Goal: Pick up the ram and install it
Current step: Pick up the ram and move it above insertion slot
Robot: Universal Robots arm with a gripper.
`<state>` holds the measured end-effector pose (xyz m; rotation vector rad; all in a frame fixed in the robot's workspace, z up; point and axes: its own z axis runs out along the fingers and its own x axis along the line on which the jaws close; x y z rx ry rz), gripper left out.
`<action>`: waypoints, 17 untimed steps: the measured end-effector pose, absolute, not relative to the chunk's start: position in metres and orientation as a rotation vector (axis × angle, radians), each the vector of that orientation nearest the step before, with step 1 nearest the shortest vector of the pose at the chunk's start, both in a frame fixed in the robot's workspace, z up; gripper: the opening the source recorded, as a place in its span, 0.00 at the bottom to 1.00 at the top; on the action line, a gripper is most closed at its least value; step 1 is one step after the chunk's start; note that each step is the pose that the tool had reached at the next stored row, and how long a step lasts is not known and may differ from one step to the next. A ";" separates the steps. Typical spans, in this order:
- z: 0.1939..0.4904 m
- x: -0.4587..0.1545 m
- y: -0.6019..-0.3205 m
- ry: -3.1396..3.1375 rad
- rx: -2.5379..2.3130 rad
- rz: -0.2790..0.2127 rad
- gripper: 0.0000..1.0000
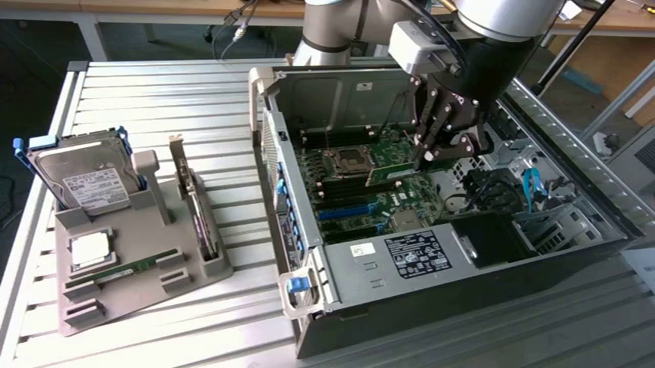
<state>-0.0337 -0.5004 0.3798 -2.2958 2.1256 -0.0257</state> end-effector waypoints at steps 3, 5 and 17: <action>0.379 -0.022 -0.497 2.126 -2.296 -0.026 0.12; 0.378 -0.014 -0.495 2.126 -2.296 -0.026 0.12; 0.375 0.010 -0.490 2.126 -2.296 -0.026 0.12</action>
